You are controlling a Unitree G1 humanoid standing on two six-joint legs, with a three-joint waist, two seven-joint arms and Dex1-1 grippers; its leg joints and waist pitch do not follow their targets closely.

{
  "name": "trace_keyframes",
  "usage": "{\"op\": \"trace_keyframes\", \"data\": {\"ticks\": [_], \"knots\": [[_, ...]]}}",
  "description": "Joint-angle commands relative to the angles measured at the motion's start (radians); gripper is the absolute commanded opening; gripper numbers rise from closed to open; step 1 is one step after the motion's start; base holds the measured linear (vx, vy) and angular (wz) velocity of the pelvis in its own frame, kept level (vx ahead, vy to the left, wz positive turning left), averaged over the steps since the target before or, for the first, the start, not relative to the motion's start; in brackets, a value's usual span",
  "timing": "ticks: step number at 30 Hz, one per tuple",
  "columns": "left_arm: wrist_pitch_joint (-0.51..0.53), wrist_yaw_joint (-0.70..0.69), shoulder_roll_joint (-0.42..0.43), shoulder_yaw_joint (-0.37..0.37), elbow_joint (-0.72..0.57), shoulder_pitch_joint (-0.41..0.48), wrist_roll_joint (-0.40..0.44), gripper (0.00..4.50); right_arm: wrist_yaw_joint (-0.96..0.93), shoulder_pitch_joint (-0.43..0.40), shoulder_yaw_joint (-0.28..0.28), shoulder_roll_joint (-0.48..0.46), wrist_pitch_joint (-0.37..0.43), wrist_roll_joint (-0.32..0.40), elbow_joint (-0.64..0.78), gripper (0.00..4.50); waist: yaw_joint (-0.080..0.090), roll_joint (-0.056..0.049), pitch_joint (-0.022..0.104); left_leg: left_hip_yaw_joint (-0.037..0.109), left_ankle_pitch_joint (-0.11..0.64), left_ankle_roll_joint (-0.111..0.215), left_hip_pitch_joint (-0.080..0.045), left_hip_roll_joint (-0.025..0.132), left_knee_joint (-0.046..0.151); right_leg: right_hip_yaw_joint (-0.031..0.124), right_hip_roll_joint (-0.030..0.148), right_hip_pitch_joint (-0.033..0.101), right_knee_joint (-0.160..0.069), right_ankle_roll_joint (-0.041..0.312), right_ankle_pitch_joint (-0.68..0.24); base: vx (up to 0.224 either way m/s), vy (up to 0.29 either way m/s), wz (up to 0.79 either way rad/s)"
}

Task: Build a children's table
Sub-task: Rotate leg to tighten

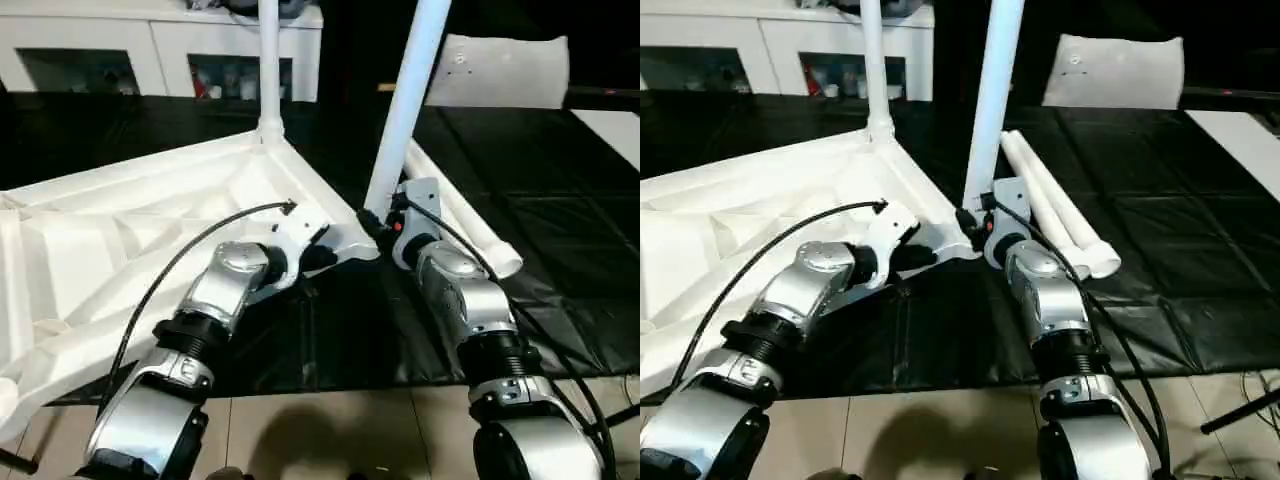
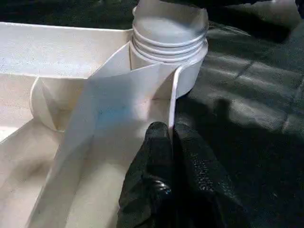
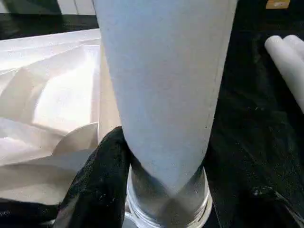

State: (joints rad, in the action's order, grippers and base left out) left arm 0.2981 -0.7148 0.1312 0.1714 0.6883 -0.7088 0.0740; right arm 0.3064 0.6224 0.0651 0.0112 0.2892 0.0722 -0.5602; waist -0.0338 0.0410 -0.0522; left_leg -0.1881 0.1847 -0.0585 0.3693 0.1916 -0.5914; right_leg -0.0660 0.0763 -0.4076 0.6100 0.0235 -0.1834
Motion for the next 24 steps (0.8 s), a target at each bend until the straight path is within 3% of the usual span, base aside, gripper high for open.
{"op": "trace_keyframes", "data": {"ticks": [1,3,7,11,14,16,19,24], "knots": [[-0.017,0.099,-0.041,-0.018,-0.064,-0.042,-0.002,0.0,0.081,-0.031,-0.119,-0.109,0.017,0.016,0.005,2.63,-0.002,-0.008,0.076,0.011,0.032,0.095,-0.011,0.035,0.056,0.049,0.065,0.063,-0.048,0.262,0.07,0.0,0.0,0.0],[-0.019,0.085,-0.031,-0.01,-0.075,-0.032,0.002,0.0,0.088,-0.037,-0.122,-0.104,0.002,0.013,0.011,2.65,-0.002,-0.009,0.072,0.011,0.07,0.09,-0.012,0.037,0.059,0.049,0.067,0.062,-0.055,0.256,0.01,0.0,0.0,0.0],[-0.062,0.021,0.025,0.008,-0.089,-0.003,0.005,0.0,0.121,-0.063,-0.107,-0.048,-0.017,0.017,0.031,3.13,0.007,-0.008,0.067,0.015,0.154,0.043,-0.01,0.037,0.066,0.049,0.067,0.063,-0.068,0.215,-0.132,0.0,0.0,0.0],[-0.085,-0.034,0.061,0.019,-0.094,0.017,0.008,0.0,0.194,-0.095,-0.11,0.02,-0.048,0.015,0.071,3.35,0.018,-0.009,0.067,0.016,0.157,0.041,-0.008,0.038,0.065,0.049,0.066,0.063,-0.068,0.218,-0.13,0.0,0.0,0.0],[-0.141,-0.119,0.107,0.039,-0.085,0.038,0.013,0.0,0.287,-0.132,-0.088,0.111,-0.078,0.028,0.107,3.65,0.013,-0.009,0.071,0.014,0.1,0.076,-0.008,0.039,0.06,0.05,0.063,0.064,-0.057,0.242,-0.026,0.0,0.0,0.0],[-0.173,-0.146,0.123,0.052,-0.081,0.045,0.017,0.0,0.326,-0.146,-0.076,0.141,-0.085,0.041,0.121,3.81,0.012,-0.009,0.069,0.011,0.099,0.08,-0.01,0.039,0.06,0.051,0.064,0.062,-0.056,0.255,-0.016,0.0,0.0,0.0],[-0.201,-0.176,0.142,0.063,-0.068,0.054,0.015,0.0,0.384,-0.169,-0.062,0.198,-0.087,0.058,0.145,4.12,-0.002,-0.005,0.067,0.01,0.13,0.08,-0.013,0.041,0.06,0.052,0.066,0.062,-0.062,0.243,-0.065,0.0,0.0,0.0],[-0.267,-0.246,0.175,0.082,-0.05,0.059,0.012,0.0,0.465,-0.195,-0.065,0.268,-0.107,0.075,0.162,4.46,-0.009,0.003,0.063,0.011,0.161,0.056,-0.012,0.041,0.062,0.05,0.068,0.058,-0.071,0.212,-0.173,0.0,0.0,0.0]]}}
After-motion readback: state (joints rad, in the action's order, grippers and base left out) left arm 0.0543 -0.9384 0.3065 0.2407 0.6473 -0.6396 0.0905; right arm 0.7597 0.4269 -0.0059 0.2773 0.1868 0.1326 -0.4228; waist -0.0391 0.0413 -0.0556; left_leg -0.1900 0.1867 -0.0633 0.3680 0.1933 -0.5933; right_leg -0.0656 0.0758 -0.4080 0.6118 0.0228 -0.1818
